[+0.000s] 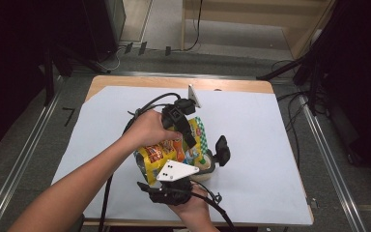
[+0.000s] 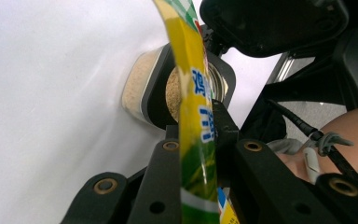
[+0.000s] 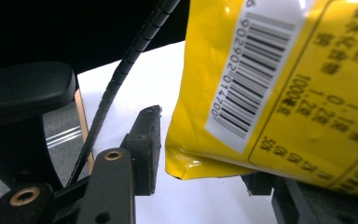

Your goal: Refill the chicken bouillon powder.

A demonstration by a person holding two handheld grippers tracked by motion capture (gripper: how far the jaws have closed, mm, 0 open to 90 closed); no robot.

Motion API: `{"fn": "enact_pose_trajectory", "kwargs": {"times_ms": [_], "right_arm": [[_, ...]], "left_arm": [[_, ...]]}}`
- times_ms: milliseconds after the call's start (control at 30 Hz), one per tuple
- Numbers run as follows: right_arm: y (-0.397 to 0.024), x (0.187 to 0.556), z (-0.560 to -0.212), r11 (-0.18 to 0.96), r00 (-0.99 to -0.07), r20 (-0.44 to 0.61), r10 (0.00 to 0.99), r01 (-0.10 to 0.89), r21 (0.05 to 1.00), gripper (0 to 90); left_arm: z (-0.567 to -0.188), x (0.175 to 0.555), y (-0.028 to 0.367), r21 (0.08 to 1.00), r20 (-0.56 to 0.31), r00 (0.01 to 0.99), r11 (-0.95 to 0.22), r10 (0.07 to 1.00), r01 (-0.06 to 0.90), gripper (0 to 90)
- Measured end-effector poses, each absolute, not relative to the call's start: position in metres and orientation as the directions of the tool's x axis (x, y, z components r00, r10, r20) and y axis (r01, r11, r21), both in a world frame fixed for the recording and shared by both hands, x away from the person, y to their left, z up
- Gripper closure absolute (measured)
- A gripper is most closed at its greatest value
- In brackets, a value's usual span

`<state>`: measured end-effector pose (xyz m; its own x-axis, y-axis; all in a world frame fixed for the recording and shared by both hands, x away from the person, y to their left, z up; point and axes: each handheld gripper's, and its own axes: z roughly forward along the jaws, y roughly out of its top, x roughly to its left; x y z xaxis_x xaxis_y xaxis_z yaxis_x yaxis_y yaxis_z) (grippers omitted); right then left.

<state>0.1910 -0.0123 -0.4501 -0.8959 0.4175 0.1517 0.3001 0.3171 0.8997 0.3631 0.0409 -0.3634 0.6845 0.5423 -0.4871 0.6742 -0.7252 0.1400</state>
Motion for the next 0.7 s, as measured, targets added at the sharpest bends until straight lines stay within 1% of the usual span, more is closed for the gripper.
{"fn": "enact_pose_trajectory", "kwargs": {"times_ms": [167, 267, 433, 533, 567, 633, 667, 700], "right_arm": [[-0.011, 0.191, -0.452, 0.331, -0.897, 0.135, 0.421, 0.290, 0.898, 56.4], [-0.010, 0.191, -0.454, 0.346, -0.901, 0.114, 0.419, 0.274, 0.897, 56.5], [-0.009, 0.190, -0.456, 0.359, -0.909, 0.104, 0.403, 0.261, 0.896, 57.6], [-0.008, 0.190, -0.457, 0.369, -0.911, 0.100, 0.399, 0.260, 0.892, 56.7], [-0.008, 0.191, -0.458, 0.366, -0.910, 0.107, 0.401, 0.266, 0.892, 56.0], [-0.011, 0.195, -0.460, 0.350, -0.903, 0.146, 0.404, 0.300, 0.887, 56.4], [-0.014, 0.198, -0.462, 0.336, -0.897, 0.183, 0.401, 0.330, 0.882, 56.9], [-0.015, 0.200, -0.463, 0.332, -0.894, 0.189, 0.407, 0.338, 0.881, 56.7]], "left_arm": [[-0.362, 0.361, 0.048, 0.185, -0.499, 0.689, -0.712, 0.526, 0.678, 87.4], [-0.362, 0.361, 0.055, 0.211, -0.525, 0.683, -0.699, 0.508, 0.683, 88.3], [-0.364, 0.358, 0.061, 0.227, -0.531, 0.687, -0.698, 0.496, 0.679, 90.0], [-0.364, 0.359, 0.068, 0.251, -0.555, 0.677, -0.678, 0.483, 0.691, 90.0], [-0.364, 0.359, 0.072, 0.268, -0.569, 0.675, -0.670, 0.470, 0.692, 90.0], [-0.362, 0.358, 0.077, 0.295, -0.573, 0.681, -0.660, 0.457, 0.691, 90.0], [-0.361, 0.356, 0.078, 0.313, -0.570, 0.687, -0.654, 0.450, 0.688, 90.0], [-0.361, 0.355, 0.079, 0.325, -0.569, 0.692, -0.651, 0.445, 0.686, 90.0]]}}
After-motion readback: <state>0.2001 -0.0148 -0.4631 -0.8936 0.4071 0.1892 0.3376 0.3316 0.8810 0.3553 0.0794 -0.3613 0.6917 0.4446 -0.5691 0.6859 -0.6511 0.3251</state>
